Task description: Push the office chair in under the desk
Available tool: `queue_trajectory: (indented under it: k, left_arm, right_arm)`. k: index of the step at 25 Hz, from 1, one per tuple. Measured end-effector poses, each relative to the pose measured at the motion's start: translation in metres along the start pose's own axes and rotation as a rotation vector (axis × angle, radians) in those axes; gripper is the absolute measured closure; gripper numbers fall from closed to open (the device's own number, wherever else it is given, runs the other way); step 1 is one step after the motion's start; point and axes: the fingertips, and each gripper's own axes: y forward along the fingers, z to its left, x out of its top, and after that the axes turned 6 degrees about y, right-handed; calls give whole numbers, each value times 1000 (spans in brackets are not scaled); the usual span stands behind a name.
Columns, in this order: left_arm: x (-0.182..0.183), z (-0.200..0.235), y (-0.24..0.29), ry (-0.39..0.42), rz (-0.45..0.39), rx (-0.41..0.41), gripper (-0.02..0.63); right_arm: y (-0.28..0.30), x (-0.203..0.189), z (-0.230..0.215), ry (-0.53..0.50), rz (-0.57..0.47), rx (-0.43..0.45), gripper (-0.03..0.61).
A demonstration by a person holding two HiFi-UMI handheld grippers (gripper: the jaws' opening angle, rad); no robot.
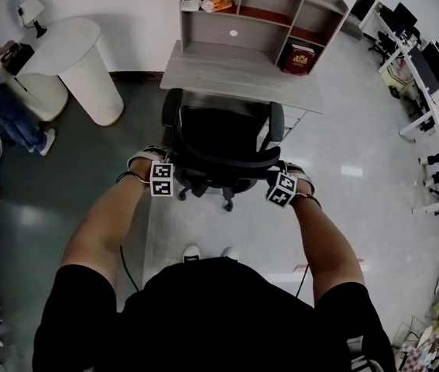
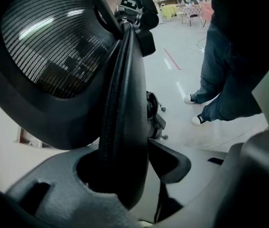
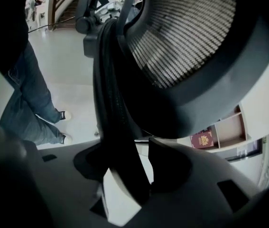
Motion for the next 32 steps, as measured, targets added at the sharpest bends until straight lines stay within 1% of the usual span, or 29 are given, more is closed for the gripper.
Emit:
queue_trajectory:
  k: [1,8,12,15,16,18,20,22,24,27,30,32]
  left_arm:
    - [-1,0,-3,-6,-7,-6,419]
    - [-6,6,-28,-91,-40,25,417]
    - [-11,12,-46,-124,-46,71,417]
    - [-13,15,-70,-155,-65,110,419]
    - [-13,16,-78,-169,-74,120,430]
    - [-14,19,-93,-199,-85,145,489]
    - [-16,20,-105,-233,-97,172,525]
    - [-13,27,-120,-270,-132,217,547]
    - [-4,39,-142,-315,-192,287,576]
    - [8,62,-175,-404,-281,384,589]
    - [18,79,-198,-469,-337,440,594]
    - [23,88,-210,-523,-374,462,595]
  right_arm:
    - [-4,1,-1,9,-6,-5,353]
    - [-31,3,1,85,-48,-25,345]
    - [-50,3,-2,133,-84,-52,360]
    - [-73,6,-5,207,-142,-73,395]
    - [-83,8,-9,249,-170,-81,405]
    - [-103,13,-20,341,-232,-101,436]
    - [-121,16,-30,402,-282,-133,459]
    - [-139,19,-41,441,-332,-174,491]
    - [-157,23,-49,488,-383,-205,516]
    - [-178,27,-58,597,-452,-217,536]
    - [-193,33,-65,697,-514,-208,548]
    - [-202,37,-70,731,-543,-215,554]
